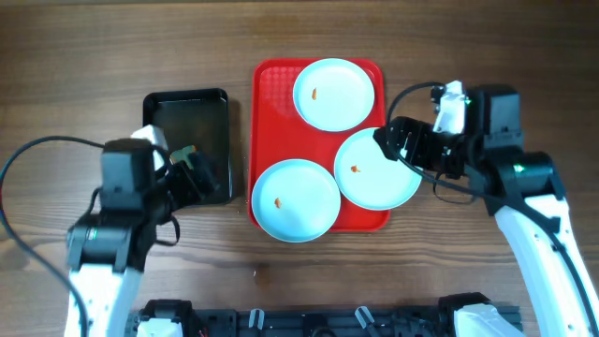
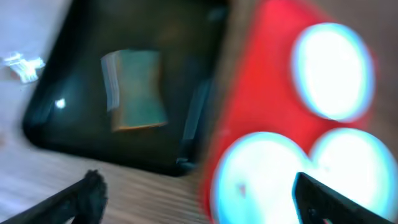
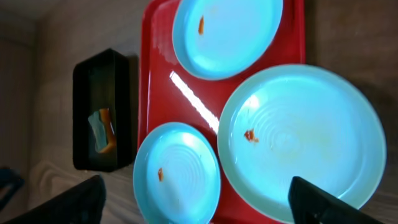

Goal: Clean dirty plates on tray and stack at the side
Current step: 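Grasp the sponge with the left gripper and a plate rim with the right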

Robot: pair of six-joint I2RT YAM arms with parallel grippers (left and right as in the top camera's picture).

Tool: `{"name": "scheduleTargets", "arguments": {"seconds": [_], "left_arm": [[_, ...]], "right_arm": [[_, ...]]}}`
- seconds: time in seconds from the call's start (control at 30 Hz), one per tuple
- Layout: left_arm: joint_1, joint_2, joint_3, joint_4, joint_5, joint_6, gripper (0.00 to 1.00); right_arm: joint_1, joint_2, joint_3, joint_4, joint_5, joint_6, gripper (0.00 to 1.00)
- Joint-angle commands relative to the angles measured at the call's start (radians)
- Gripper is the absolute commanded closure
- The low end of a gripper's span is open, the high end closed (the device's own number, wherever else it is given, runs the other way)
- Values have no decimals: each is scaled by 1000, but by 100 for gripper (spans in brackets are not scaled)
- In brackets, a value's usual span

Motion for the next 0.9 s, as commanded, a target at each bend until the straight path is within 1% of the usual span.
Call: {"name": "scheduleTargets", "arguments": {"seconds": [0.0, 0.17, 0.2, 0.23, 0.27, 0.33, 0.4, 0.43, 0.5, 0.53, 0.57, 0.6, 0.63, 0.7, 0.8, 0.87], "left_arm": [[-5, 151, 6, 30, -191, -62, 14], [-5, 385, 6, 145, -192, -58, 27], [-5, 430, 6, 174, -192, -47, 30], [-5, 474, 6, 203, -192, -25, 35], [-4, 512, 6, 234, -192, -3, 38], [-3, 583, 6, 290, -192, 27, 39], [-2, 635, 6, 335, -193, 48, 44], [-1, 649, 6, 346, -198, 48, 49], [1, 685, 6, 372, -209, 48, 62], [2, 698, 6, 381, -223, 48, 66], [2, 710, 6, 387, -233, 48, 74], [2, 725, 6, 391, -237, 50, 90], [3, 733, 6, 393, -234, 51, 96], [3, 734, 6, 385, -210, 75, 96], [3, 684, 31, 347, -102, 222, 96], [2, 638, 58, 309, -46, 294, 96]], "right_arm": [[-2, -2, 23, -24, -55, -64, 16], [-2, -2, 23, -46, -55, -108, 19], [-1, -2, 23, -52, -55, -114, 19], [-1, -2, 23, -60, -55, -119, 19], [0, -2, 22, -66, -55, -128, 19], [11, -2, 22, -76, -58, -148, 20], [34, -2, 22, -83, -58, -167, 20], [51, -2, 22, -85, -55, -168, 20], [86, -2, 22, -85, -55, -167, 20], [100, -2, 22, -83, -53, -167, 20], [120, -2, 22, -77, -50, -166, 20], [137, -2, 22, -68, -45, -163, 21], [148, -2, 22, -60, -42, -163, 22], [163, -2, 22, -47, -40, -162, 22], [169, -2, 22, -40, -23, -135, 22], [169, -2, 22, -39, -23, -135, 22]]}}
